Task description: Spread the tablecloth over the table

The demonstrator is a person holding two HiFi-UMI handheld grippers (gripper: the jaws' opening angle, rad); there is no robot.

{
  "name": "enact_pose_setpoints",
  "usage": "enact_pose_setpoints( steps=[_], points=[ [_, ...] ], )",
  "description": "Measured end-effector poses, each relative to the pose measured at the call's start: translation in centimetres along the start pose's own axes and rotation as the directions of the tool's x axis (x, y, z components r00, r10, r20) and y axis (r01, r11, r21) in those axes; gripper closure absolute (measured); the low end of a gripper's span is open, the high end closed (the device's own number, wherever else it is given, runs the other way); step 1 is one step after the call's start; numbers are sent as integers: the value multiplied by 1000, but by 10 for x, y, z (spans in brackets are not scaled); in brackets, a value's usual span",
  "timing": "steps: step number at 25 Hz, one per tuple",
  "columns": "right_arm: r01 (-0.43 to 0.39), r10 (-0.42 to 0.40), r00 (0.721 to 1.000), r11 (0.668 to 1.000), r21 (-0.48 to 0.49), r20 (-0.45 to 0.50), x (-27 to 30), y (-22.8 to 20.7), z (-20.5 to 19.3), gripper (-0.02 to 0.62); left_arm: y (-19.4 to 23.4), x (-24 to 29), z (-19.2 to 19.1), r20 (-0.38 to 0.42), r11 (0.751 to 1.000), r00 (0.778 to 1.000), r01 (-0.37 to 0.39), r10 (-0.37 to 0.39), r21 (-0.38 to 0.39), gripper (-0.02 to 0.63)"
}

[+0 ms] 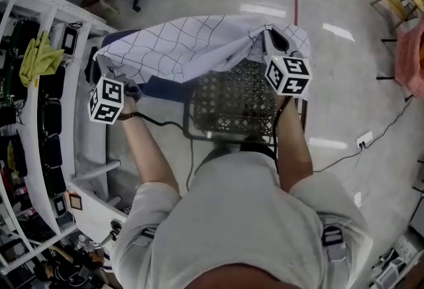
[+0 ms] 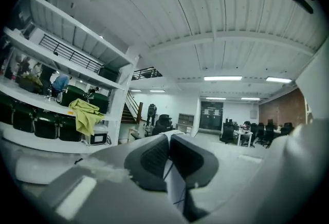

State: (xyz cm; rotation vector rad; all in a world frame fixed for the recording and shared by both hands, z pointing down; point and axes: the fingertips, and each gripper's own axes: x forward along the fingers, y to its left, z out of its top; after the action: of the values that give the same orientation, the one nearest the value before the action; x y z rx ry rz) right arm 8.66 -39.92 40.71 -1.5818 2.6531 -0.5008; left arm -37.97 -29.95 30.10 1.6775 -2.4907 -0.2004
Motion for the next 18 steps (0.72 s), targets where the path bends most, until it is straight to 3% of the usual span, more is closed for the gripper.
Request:
enact_pose_setpoints(
  steps=[2,5,8,12,15,18],
  points=[
    [21,-21,1000,1000,0,0,-10,-15,-7,589,-13,-1,-27,-47,999,999,24,-23,28,583],
    [108,-109,994,994,21,29,-29,-51,14,589,-47,14,-56,-123,993,987,107,-102,40,583],
    [238,-240,970,971,33,51,-53,-110,36,589,-98,36,-91,-192,974,958,225,-214,39,583],
    [358,-358,934,933,-40,9,-62,-181,54,589,-170,68,-128,-247,945,914,326,-323,-29,583],
    [375,-374,927,923,-93,28,-43,-204,100,589,-210,103,-96,-195,935,914,345,-355,-84,583],
    [380,-364,921,917,-123,134,-37,-212,183,589,-226,128,-6,-39,930,932,355,-360,-95,583]
  ],
)
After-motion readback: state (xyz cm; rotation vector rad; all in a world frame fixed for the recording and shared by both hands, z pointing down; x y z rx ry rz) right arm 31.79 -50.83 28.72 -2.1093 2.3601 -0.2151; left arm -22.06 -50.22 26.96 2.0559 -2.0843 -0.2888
